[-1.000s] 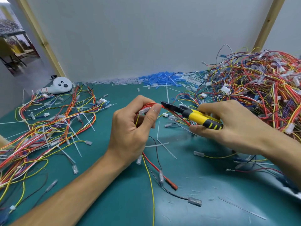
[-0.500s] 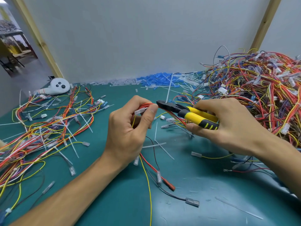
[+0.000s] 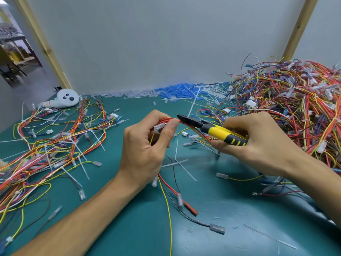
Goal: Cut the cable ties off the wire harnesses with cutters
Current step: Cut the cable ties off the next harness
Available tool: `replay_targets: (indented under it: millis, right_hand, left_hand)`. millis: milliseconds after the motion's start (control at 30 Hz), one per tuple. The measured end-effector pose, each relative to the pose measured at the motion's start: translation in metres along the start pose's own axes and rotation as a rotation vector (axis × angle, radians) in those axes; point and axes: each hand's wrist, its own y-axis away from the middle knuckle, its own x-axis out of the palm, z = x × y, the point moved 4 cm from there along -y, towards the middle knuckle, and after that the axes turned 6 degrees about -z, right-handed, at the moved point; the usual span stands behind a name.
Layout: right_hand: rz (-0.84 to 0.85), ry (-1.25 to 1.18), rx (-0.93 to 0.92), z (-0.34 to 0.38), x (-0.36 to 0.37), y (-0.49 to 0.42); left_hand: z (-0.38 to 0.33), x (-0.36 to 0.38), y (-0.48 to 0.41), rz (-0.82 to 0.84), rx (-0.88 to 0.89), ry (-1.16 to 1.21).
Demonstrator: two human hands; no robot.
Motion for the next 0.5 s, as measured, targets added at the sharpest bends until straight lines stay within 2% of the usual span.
replay_targets:
  millis: [233, 500]
  right_hand:
    - [-0.004, 0.088, -0.013, 0.0015, -0.0013, -0.0007]
    - [0.009, 0.006, 0.032, -0.0024, -0.0029, 0.0001]
  left_hand:
    - [0.0023, 0.0008, -0.0003, 0.002, 0.006, -0.024]
    - [0.0067, 0.0032, 0.0008, 0.049, -0.061, 0.078]
